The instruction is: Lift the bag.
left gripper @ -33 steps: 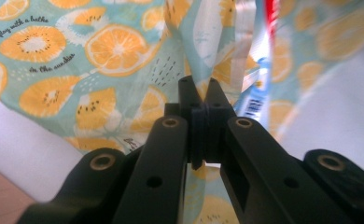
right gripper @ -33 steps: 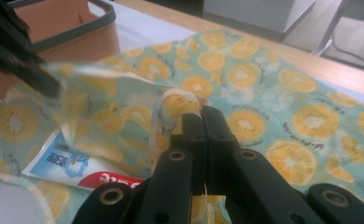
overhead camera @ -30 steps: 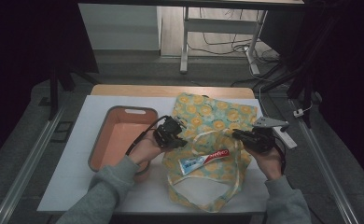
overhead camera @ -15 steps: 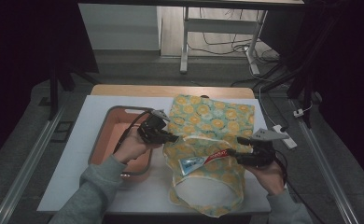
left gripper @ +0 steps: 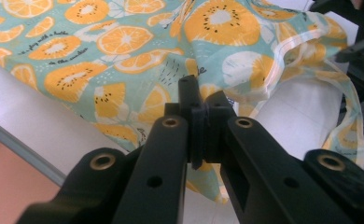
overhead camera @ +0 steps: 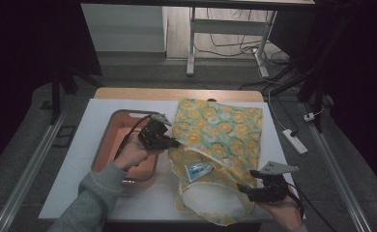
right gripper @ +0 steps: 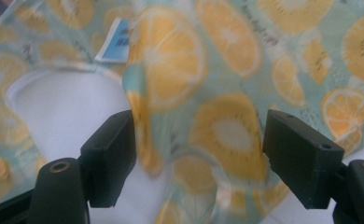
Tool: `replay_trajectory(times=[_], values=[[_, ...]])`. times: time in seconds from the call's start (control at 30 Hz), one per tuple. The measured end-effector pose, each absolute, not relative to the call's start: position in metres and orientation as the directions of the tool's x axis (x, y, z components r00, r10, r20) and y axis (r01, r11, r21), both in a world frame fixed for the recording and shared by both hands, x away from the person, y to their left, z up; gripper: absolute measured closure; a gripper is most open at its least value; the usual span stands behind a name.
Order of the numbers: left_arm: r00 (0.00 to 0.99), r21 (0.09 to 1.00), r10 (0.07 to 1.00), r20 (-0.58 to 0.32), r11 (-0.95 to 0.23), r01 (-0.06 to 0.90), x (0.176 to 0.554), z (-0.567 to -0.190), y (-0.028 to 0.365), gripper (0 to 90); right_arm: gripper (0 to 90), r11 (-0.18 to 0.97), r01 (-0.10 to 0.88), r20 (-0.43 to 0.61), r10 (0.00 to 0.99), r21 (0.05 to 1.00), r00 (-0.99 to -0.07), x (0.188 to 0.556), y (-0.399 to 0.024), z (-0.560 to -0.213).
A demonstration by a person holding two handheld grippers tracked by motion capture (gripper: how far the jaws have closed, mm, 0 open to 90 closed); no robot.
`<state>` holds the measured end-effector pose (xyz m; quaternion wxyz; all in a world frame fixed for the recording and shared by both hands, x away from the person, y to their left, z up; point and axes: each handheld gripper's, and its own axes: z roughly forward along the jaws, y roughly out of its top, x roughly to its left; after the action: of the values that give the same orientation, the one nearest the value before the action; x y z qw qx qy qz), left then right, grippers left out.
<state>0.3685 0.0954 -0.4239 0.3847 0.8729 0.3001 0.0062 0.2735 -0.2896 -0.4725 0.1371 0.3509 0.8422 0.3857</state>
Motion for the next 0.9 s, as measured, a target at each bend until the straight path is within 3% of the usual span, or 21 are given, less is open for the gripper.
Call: replay_trajectory(times=[0.13, 0.27, 0.33, 0.47, 0.53, 0.67, 0.9], values=[[0.815, 0.671, 0.536, -0.223, -0.522, 0.527, 0.369, -0.426, 0.097, 88.5, 25.5, 0.475, 0.519, 0.012, 0.729, 0.711, -0.684, 0.27, -0.295, -0.48], [0.816, 0.67, 0.534, -0.22, -0.525, 0.524, 0.367, -0.427, 0.097, 88.5, 33.9, 0.475, 0.561, -0.001, 0.764, 0.678, -0.645, 0.277, -0.305, -0.495], [0.817, 0.671, 0.534, -0.219, -0.525, 0.523, 0.366, -0.427, 0.096, 88.5, 43.8, 0.474, 0.561, 0.004, 0.762, 0.678, -0.648, 0.281, -0.305, -0.499], [0.818, 0.67, 0.53, -0.222, -0.527, 0.523, 0.364, -0.427, 0.097, 88.5, 77.2, 0.49, 0.58, 0.014, 0.757, 0.651, -0.654, 0.29, -0.301, -0.502], [0.82, 0.67, 0.527, -0.224, -0.527, 0.522, 0.362, -0.427, 0.098, 88.5, 86.7, 0.5, 0.585, 0.019, 0.75, 0.639, -0.662, 0.292, -0.3, -0.502], [0.822, 0.678, 0.515, -0.242, -0.516, 0.523, 0.358, -0.426, 0.101, 88.6, 89.7, 0.489, 0.533, 0.025, 0.721, 0.69, -0.693, 0.287, -0.297, -0.489], [0.825, 0.71, 0.515, -0.233, -0.489, 0.506, 0.35, -0.415, 0.111, 88.7, 90.0, 0.413, 0.352, -0.036, 0.69, 0.84, -0.723, 0.275, -0.291, -0.433]])
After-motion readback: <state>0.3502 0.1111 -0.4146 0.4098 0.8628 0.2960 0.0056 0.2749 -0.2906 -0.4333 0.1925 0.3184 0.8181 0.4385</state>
